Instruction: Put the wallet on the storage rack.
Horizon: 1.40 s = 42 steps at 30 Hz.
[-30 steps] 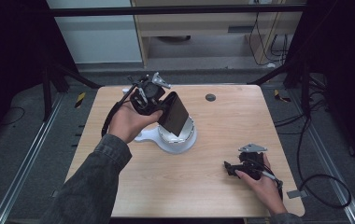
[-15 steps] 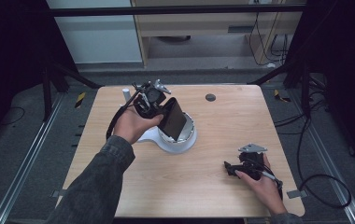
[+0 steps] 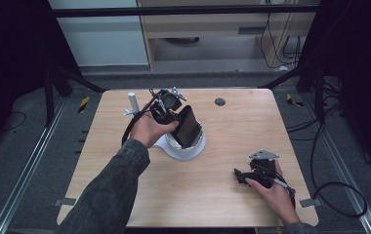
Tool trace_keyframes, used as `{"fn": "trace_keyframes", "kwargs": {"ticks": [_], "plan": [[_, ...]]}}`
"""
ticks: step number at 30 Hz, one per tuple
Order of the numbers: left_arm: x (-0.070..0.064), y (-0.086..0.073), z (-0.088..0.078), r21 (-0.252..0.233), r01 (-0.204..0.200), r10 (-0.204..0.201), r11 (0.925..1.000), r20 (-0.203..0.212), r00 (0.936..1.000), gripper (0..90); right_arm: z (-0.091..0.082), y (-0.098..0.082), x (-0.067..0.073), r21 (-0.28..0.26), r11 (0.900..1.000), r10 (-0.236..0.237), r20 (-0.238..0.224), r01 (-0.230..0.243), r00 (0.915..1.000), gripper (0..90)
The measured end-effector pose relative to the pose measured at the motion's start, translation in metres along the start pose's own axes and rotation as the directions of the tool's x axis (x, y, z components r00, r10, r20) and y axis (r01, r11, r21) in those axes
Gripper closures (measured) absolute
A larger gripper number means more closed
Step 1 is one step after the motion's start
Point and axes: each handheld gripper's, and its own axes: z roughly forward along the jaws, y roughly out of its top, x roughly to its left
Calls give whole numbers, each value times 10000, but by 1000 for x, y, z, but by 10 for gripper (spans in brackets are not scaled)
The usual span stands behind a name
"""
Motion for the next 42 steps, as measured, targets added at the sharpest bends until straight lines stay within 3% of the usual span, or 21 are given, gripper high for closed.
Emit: {"fn": "trace_keyframes", "kwargs": {"ticks": [11, 15, 22, 27, 42], "plan": [[11, 1, 1, 78, 222, -221, 9997, -95, 9997, 775, 0, 0, 0, 39, 10000, -15, 15, 15, 10000, 15], [12, 0, 0, -118, 136, -143, 9998, -639, 9979, 724, 0, 0, 0, 30, 10000, 2, 13, -2, 10000, 15], [17, -5, -15, -632, 145, -238, 9979, -1490, 9886, 655, 0, 0, 0, 37, 10000, -13, 21, 13, 10000, 15], [18, -7, -29, -1140, 209, -397, 9933, -1651, 9855, 654, 0, 0, 0, 29, 10000, -32, 19, 32, 10000, 15], [11, -10, -51, -1690, -123, -197, 9855, -1863, 9823, 604, 0, 0, 1, 9, 10000, 6, 15, -6, 10000, 15]]}}
